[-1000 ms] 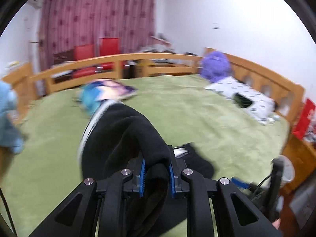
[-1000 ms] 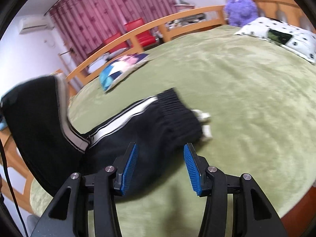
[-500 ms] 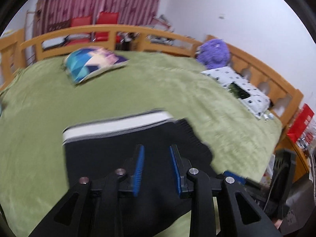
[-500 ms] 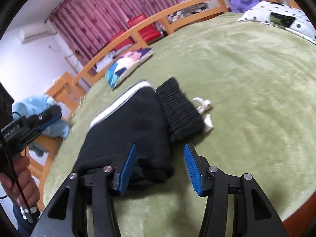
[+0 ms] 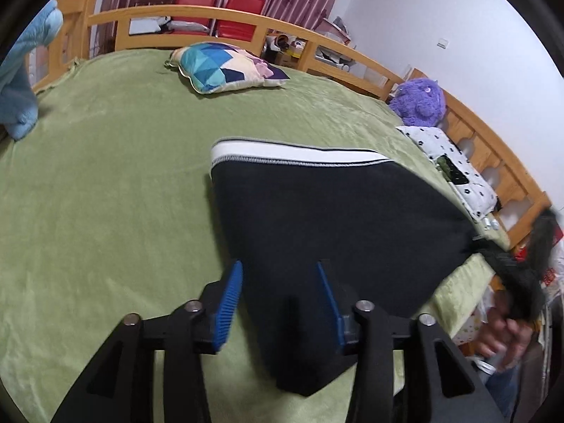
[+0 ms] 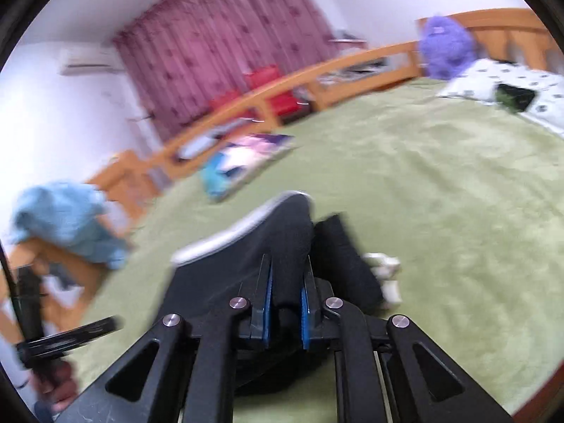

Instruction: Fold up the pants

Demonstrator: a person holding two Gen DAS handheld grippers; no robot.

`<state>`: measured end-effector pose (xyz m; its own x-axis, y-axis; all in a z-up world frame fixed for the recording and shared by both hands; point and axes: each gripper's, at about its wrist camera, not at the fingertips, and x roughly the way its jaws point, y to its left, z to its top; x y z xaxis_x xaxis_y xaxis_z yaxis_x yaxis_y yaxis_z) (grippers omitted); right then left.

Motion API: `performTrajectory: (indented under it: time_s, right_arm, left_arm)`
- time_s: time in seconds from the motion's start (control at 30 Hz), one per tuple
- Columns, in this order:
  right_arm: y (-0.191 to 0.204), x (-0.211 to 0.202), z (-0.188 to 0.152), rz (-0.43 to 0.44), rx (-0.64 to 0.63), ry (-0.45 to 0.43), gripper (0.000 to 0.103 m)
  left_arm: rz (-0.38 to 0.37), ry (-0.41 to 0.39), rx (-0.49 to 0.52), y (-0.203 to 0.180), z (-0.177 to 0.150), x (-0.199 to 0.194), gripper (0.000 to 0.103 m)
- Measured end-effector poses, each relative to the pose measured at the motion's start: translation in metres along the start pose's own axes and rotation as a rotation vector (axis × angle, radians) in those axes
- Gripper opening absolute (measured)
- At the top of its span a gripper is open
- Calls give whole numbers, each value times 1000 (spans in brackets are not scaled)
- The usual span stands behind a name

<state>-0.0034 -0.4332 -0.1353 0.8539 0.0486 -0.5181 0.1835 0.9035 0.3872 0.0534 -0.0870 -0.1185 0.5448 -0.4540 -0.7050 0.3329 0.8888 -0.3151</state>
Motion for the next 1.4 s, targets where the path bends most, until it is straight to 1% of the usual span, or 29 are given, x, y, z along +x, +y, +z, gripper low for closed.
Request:
performTrajectory:
  time_s: [0.07,0.1,0.13,0.17,0.2,0.23,0.27,0.3,0.4,0.43,0.47,0.5,0.53,0.6,0.67,0.73,0.8,0.83,0.87,0.93,0.97,1.0,1.1,1.17,1.23,1.3,1.33,1.37,1.4]
  right_arm:
    - [-25,28,-13,-95,45,103,18]
    - [-42,49,-26,-139,103,211,23]
    - [-51,56,-32,-143,136,248,24]
    - [-55,52,-35,-122,164,226,26]
    - [-52,42,-33,-112,155,182,30]
    - [-48,34,-31,-117,130,150,31]
    - [-38,21,-28,-126,72,94,31]
    - [-29,14,-25,-124,26,56,32]
    - [-5,5,-19,-53,-61,8,33]
    - [2,9,-21,-41,-94,13,33]
    - [6,16,-25,-56,-123,33,32]
    - [7,28,-28,-94,-145,76,32]
    - [4,47,-34,-143,-143,152,32]
    - [-5,73,-46,-183,-108,263,32]
    - [-6,69,-47,-178,-105,243,32]
    - [-3,67,-45,-181,-132,257,32]
    - [-5,57,-44,-171,-109,271,33]
    - [-4,52,-41,-148,-97,267,35]
    - [-2,47,-36,-127,-94,251,39]
    - [6,40,-18,-107,-101,195,62]
    - [10,40,-13,-102,-111,179,65]
    - [14,44,-4,-93,-129,177,66]
    - [21,77,20,-123,-207,221,66]
    - [24,105,37,-135,-268,235,66]
    - [20,135,53,-135,-276,265,66]
    - [12,167,64,-93,-233,306,65]
    - [3,182,64,-63,-192,336,52]
    - [-4,189,60,-20,-149,350,42]
    - [-12,189,61,23,-112,329,29]
  left_arm:
    - [-23,15,9,-4,-6,5,50]
    - [-25,29,21,-8,-9,10,50]
    - [-24,39,29,-10,-12,13,50]
    - [-26,44,34,-12,-15,17,50]
    - [-31,46,37,-13,-16,19,50]
    - [-35,49,38,-15,-16,21,50]
    - [-36,52,38,-17,-15,26,50]
    - [-37,54,38,-19,-14,29,50]
    - [-28,80,51,-28,-14,44,50]
    - [-21,100,65,-31,-18,50,50]
    - [-4,110,81,-35,-25,54,50]
    - [30,126,113,-39,-36,61,50]
    - [41,136,125,-41,-43,65,52]
    - [59,150,121,-40,-56,74,53]
    - [60,132,121,-39,-60,74,53]
    - [32,145,89,-35,-54,70,54]
    - [8,154,65,-29,-44,62,56]
    - [6,149,57,-26,-39,59,56]
    - [11,135,44,-22,-32,54,57]
    - [26,111,18,-13,-19,50,65]
    - [35,105,9,-8,-13,51,66]
    - [56,103,-1,-2,-4,52,66]
    - [89,101,-20,9,8,55,66]
    - [95,104,-32,16,13,57,66]
    - [117,107,-39,23,15,60,66]
    - [130,112,-50,28,17,64,66]
    - [134,116,-62,31,19,67,66]
    - [129,116,-71,34,21,70,66]
    - [119,109,-76,35,23,71,66]
